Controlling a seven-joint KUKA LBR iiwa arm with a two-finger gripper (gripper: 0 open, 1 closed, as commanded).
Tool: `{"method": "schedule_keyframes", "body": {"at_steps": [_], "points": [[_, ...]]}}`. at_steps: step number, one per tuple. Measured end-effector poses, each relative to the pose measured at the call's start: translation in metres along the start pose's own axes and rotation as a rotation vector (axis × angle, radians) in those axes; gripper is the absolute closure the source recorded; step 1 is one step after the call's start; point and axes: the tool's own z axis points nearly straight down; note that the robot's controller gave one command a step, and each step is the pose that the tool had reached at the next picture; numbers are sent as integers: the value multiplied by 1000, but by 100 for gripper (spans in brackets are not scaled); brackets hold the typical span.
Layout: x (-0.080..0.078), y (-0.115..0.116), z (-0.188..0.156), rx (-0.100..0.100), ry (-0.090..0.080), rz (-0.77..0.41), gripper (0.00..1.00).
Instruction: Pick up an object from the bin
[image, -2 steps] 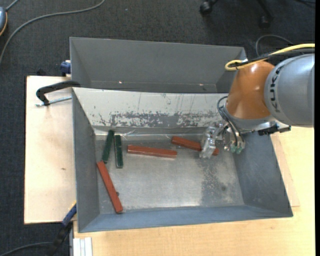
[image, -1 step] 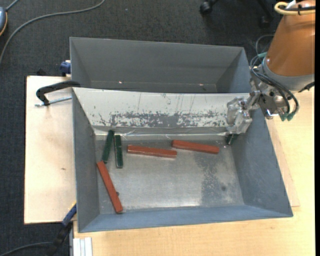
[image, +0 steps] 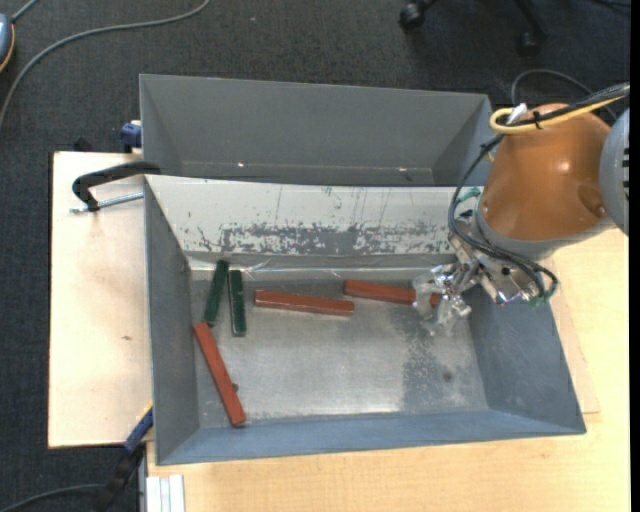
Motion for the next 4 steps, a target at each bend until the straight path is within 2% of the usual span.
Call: {"method": "schedule_keyframes", "body": {"at_steps": [1,2,3,4], "points": [[-4,17,36,1,-3,65,100],[-4,16,36,2,-4,65,0],[-68,69,85,0,-8,-49,0],[-100,72,113,3,-9,-70,0]]}}
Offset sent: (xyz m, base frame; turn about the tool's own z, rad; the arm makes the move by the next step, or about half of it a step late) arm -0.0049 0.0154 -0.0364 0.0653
